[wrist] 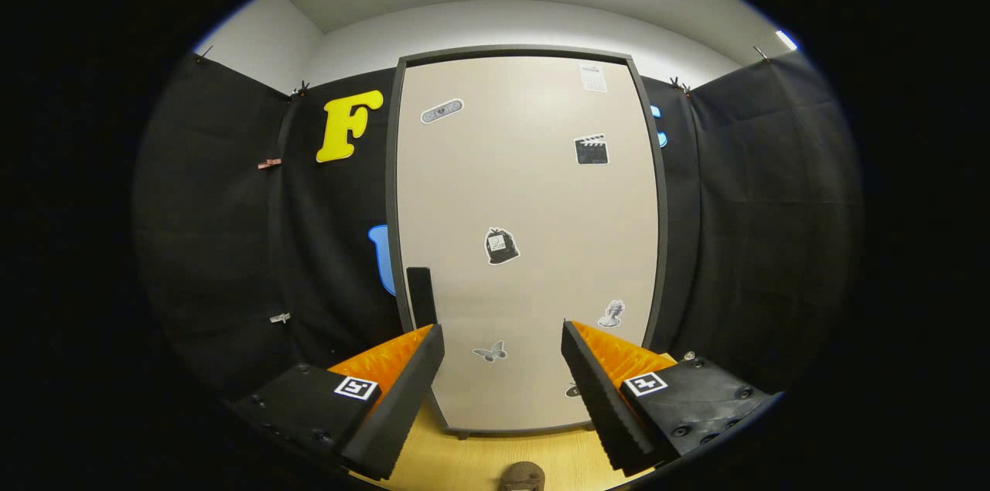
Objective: Open the shoe cabinet door, grab the shoes and put them into the shoe cabinet, then close the shoe cabinet door.
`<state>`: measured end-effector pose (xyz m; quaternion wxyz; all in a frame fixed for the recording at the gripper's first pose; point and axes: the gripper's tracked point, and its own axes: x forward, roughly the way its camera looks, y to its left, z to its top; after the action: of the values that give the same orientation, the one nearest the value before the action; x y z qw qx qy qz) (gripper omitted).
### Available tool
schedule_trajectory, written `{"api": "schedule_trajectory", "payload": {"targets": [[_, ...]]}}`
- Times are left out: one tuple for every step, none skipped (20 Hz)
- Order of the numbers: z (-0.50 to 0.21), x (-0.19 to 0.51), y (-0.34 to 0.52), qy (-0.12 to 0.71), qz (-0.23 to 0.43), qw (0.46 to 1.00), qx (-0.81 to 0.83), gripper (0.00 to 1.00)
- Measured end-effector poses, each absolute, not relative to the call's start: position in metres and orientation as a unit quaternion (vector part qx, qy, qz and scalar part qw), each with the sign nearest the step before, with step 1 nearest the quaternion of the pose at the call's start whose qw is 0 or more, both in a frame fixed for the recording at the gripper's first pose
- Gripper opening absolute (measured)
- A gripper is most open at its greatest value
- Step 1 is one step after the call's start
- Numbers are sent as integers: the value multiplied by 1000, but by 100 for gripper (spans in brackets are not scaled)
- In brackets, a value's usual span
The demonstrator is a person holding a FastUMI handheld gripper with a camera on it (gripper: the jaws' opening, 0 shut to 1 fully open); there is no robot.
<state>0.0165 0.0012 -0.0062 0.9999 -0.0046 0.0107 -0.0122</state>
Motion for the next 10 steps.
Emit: {"api": "schedule_trajectory", "payload": {"targets": [[-8, 19, 0, 13, -14, 1000, -5, 99], [-9, 20, 1, 15, -15, 1000, -4, 99], [-10, 23, 4, 17, -12, 1000, -3, 99], [-11, 25, 6, 17, -11, 1000, -4, 99], [-11, 28, 8, 16, -9, 1000, -5, 99], [-11, 31, 10, 16, -8, 1000, -6, 99], [-12, 35, 14, 16, -5, 1000, -6, 99], [-13, 39, 19, 16, -3, 1000, -5, 99], [-14, 43, 25, 17, 0, 1000, -2, 99], [-17, 49, 34, 18, 5, 1000, 1, 99]]}}
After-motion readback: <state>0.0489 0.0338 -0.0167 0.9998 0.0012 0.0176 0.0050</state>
